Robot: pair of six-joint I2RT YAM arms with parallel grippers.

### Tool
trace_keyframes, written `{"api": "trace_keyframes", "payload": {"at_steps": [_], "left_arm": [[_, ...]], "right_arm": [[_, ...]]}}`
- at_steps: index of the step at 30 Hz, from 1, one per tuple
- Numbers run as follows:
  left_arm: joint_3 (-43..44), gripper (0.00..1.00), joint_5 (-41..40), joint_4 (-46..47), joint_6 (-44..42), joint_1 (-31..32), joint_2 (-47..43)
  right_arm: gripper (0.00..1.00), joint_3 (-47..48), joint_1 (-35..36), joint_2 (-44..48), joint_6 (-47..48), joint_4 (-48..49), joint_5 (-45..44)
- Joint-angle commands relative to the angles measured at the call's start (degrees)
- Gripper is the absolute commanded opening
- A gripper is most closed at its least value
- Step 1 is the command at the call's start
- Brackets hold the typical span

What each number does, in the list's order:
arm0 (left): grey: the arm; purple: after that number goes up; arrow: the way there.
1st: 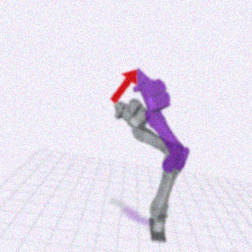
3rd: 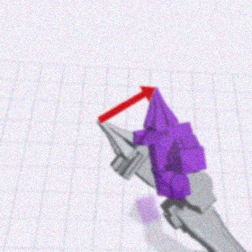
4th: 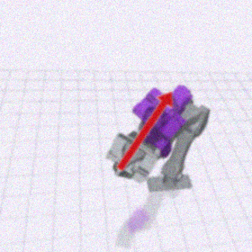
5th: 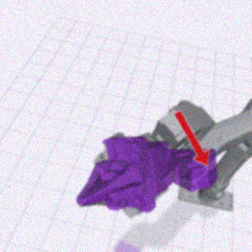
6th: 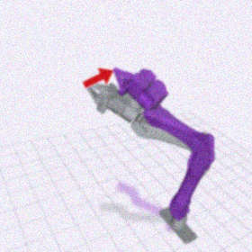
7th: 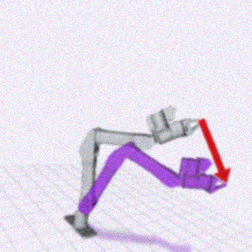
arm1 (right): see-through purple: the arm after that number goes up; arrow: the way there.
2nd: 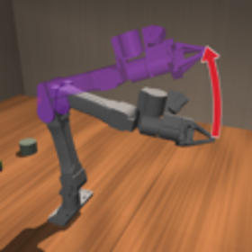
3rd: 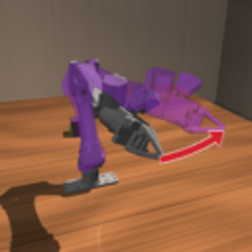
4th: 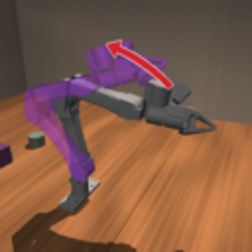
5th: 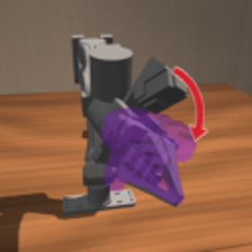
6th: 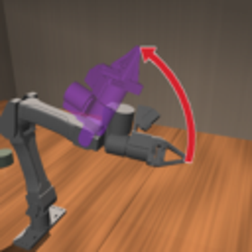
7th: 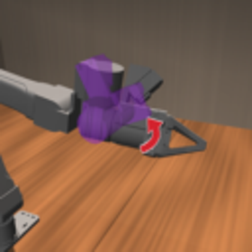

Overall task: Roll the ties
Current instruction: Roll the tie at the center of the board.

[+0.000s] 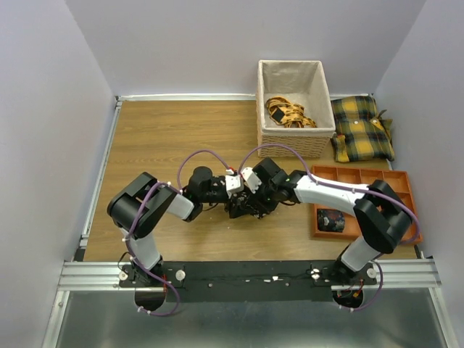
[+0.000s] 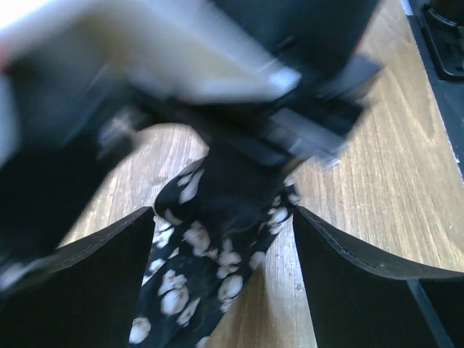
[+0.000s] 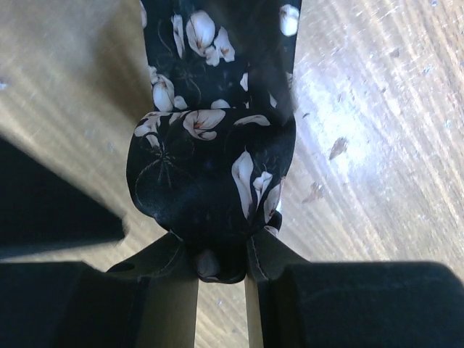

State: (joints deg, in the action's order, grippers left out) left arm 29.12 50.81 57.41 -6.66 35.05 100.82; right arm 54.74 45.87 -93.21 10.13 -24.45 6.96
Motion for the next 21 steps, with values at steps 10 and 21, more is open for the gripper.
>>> {"api": "trace_keyframes", "payload": {"at_steps": [10,21], "left_arm": [[-6.71,0.84,-0.10,-2.29,17.60,-5.59,-13.08],[8.65,0.50,-39.83,-58.60,21.60,-11.41,-31.11]], "right_arm": [[0.08,2.30,0.71,-2.50,-3.97,-8.85,-0.01],[0.07,3.00,0.63,-4.61,-8.72,-8.60,-1.07]]}}
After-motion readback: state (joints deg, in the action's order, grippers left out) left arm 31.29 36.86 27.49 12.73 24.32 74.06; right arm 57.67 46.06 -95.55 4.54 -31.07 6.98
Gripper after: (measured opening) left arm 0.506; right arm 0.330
